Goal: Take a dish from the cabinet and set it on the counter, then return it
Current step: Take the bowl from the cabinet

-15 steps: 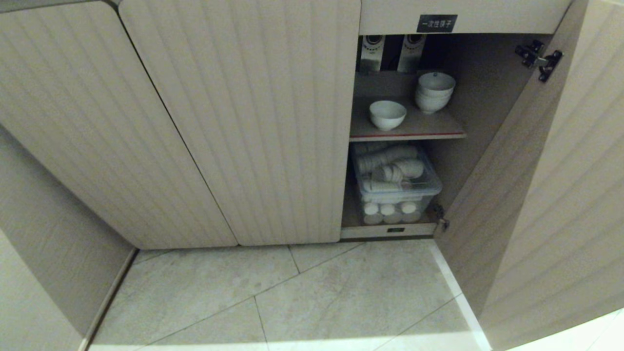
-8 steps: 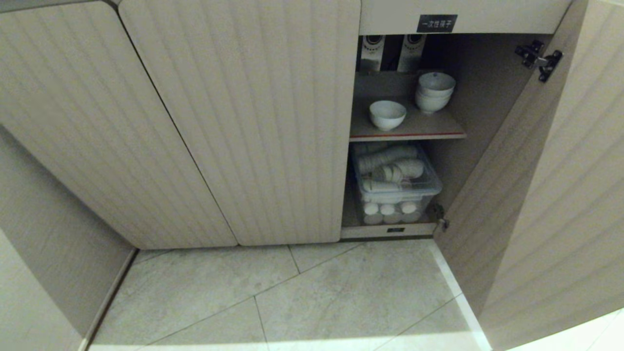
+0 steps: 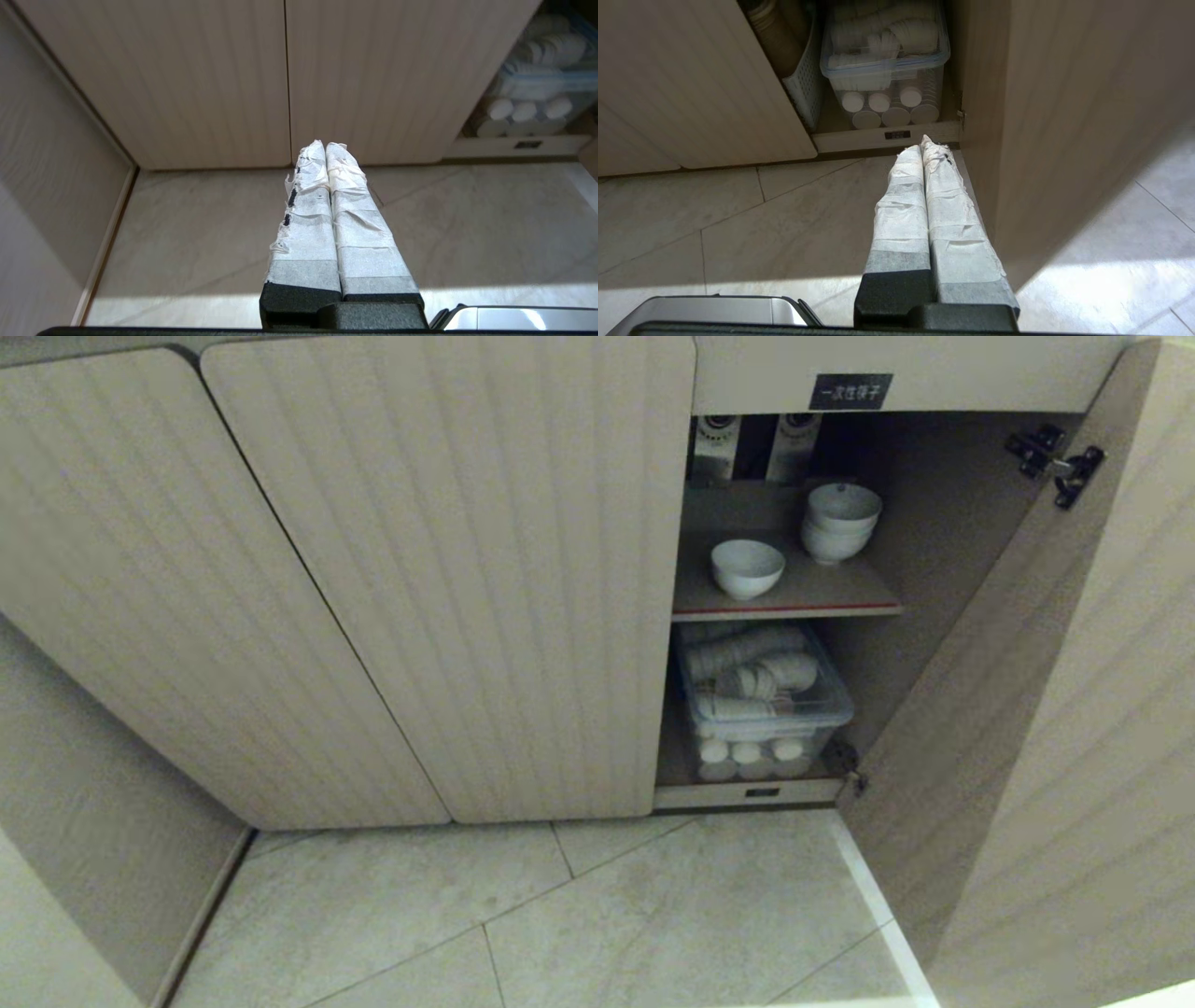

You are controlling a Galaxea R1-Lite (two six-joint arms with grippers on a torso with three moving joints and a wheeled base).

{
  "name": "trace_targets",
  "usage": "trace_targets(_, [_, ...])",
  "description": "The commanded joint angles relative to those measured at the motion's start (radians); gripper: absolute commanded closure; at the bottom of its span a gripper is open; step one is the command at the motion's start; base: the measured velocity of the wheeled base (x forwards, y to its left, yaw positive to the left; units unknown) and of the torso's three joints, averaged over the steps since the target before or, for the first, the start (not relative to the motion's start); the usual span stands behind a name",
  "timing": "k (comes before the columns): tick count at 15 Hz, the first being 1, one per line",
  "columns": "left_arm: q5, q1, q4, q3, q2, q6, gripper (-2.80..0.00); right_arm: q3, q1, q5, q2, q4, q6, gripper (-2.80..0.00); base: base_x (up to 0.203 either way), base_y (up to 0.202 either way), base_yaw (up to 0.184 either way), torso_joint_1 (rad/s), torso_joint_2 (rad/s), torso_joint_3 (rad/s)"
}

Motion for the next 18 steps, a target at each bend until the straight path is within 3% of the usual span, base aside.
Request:
trace_targets(1, [0.0,0.001,0.0,0.0,0.0,0.0,0.0,0.0,0.0,0.0,0.001,0.0,0.0,0.0,0.193,0.0,-0.001,0.007,0.0,0.002])
trace_targets(18, [0.001,0.001,0.0,0.0,0.0,0.0,0.0,0.0,0.0,0.0,0.001,0.0,0.0,0.0,0.196,0.0,0.002,0.002,0.0,0.002])
